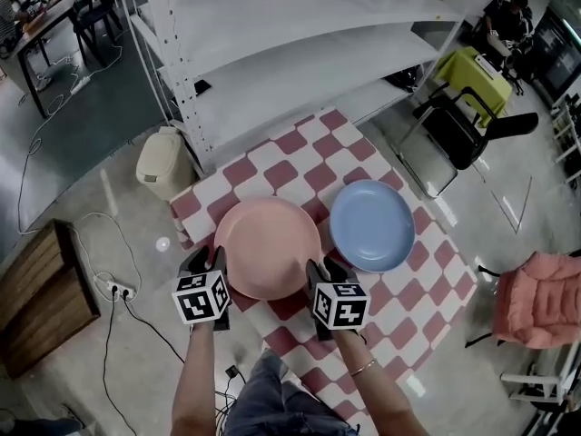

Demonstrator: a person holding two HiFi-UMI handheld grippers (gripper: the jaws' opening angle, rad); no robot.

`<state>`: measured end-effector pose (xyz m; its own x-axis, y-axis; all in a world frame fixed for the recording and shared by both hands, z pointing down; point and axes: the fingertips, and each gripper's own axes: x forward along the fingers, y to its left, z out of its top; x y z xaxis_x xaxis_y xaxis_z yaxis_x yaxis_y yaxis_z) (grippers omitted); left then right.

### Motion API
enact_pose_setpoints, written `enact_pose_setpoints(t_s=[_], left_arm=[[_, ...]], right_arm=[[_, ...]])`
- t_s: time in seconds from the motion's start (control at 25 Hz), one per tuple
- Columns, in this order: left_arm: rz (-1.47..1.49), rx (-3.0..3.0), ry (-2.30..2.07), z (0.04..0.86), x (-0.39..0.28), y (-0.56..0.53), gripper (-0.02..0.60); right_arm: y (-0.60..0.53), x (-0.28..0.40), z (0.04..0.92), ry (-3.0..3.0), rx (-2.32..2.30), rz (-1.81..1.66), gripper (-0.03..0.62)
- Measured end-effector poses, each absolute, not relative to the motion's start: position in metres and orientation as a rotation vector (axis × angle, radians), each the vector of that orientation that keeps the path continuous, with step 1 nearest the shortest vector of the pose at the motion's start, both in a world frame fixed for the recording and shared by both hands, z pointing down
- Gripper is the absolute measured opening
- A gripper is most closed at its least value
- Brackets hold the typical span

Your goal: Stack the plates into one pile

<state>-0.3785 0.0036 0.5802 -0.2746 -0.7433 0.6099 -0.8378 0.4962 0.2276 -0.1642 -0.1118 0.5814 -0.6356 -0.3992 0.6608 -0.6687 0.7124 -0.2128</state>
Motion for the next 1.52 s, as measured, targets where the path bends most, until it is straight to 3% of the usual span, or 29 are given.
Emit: enact_pose_setpoints(t_s=[0.8,1.52], left_arm=[[0.25,1.328,-2.002,0.599,-0.381,-0.018,0.077],[0.207,1.382,-2.071,0.537,-0.351,-0.018,0.04]], right_arm=[[-0.124,-0.179,0.599,-2.3,0.805,0.64,0.115],[-0.118,-0.144,0.546,-2.375,0.818,0.615,0.115]])
